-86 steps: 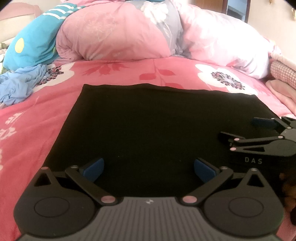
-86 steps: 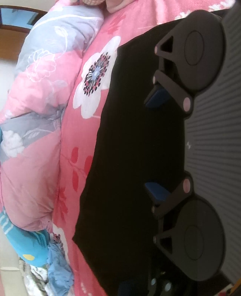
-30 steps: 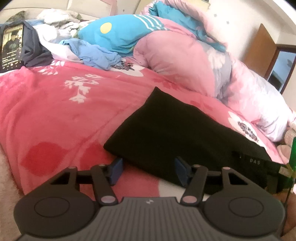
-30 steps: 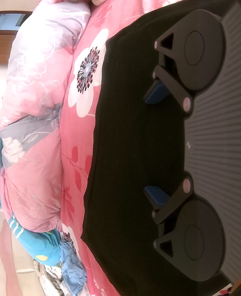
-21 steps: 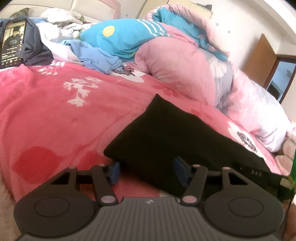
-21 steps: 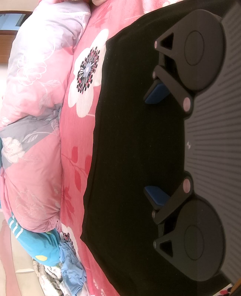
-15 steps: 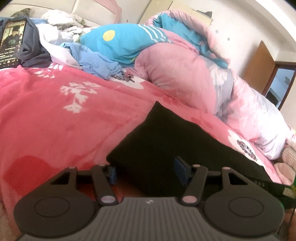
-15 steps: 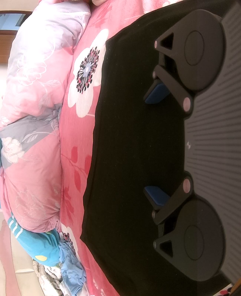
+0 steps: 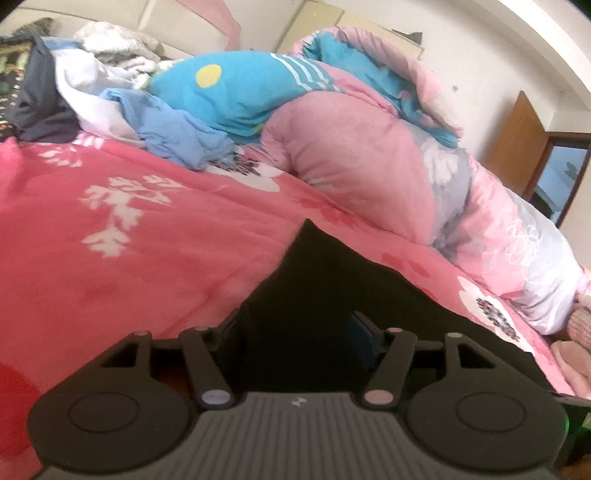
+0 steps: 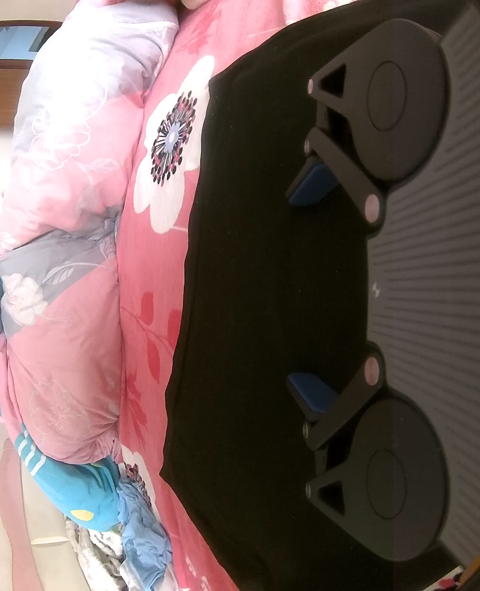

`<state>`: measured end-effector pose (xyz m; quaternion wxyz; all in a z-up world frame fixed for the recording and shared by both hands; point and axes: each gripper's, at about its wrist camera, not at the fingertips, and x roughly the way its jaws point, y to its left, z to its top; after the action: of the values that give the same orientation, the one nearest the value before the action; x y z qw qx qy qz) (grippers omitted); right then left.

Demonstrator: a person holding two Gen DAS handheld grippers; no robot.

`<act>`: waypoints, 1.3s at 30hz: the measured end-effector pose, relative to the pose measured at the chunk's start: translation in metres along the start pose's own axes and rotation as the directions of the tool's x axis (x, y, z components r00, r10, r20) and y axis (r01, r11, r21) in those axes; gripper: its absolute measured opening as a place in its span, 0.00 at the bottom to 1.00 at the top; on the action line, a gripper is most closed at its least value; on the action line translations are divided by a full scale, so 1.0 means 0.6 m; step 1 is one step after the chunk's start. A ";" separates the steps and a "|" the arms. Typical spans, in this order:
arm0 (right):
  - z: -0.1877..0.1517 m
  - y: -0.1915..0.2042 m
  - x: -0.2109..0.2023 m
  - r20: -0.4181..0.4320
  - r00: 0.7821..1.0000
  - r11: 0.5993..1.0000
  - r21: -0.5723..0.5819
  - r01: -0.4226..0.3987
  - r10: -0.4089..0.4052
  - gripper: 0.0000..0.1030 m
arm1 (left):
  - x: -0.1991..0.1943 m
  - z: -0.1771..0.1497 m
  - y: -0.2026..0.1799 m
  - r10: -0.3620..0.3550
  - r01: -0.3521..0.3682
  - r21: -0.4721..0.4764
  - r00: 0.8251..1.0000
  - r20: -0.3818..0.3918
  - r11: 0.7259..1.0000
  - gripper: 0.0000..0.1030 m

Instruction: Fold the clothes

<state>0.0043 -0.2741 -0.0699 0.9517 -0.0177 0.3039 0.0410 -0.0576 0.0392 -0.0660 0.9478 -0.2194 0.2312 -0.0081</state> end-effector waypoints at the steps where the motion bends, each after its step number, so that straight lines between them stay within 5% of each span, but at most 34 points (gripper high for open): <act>1: 0.000 -0.001 0.000 0.000 1.000 1.000 0.001 -0.003 0.003 0.96 | 0.004 0.002 -0.001 -0.003 0.003 -0.001 1.000 -0.006 1.000 0.62; 7: 0.000 -0.004 0.001 0.002 1.000 1.000 0.009 -0.018 0.018 0.98 | 0.029 0.019 -0.010 0.021 -0.021 -0.022 0.999 -0.025 1.000 0.56; 12: 0.000 -0.005 0.001 0.004 1.000 0.999 0.015 -0.028 0.028 0.99 | 0.051 0.034 -0.018 0.079 -0.080 -0.020 0.995 -0.059 0.997 0.13; 27: -0.004 -0.034 -0.047 0.064 0.998 0.996 0.090 -0.021 0.016 0.98 | 0.023 0.076 -0.177 -0.064 0.062 0.200 0.998 0.003 0.978 0.07; 33: -0.023 -0.122 -0.134 0.176 0.984 0.954 0.297 -0.042 -0.011 0.97 | 0.021 0.056 -0.289 -0.193 0.195 0.307 0.980 -0.039 0.931 0.07; 39: -0.058 -0.227 -0.204 0.265 0.962 0.870 0.487 -0.074 -0.067 0.97 | 0.036 -0.019 -0.403 -0.306 0.351 0.401 0.936 -0.175 0.846 0.07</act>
<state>-0.1029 -0.4201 -0.0262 0.9572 0.2317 0.1701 -0.0340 -0.0228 -0.1866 0.0168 0.9437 -0.0429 0.2320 -0.2318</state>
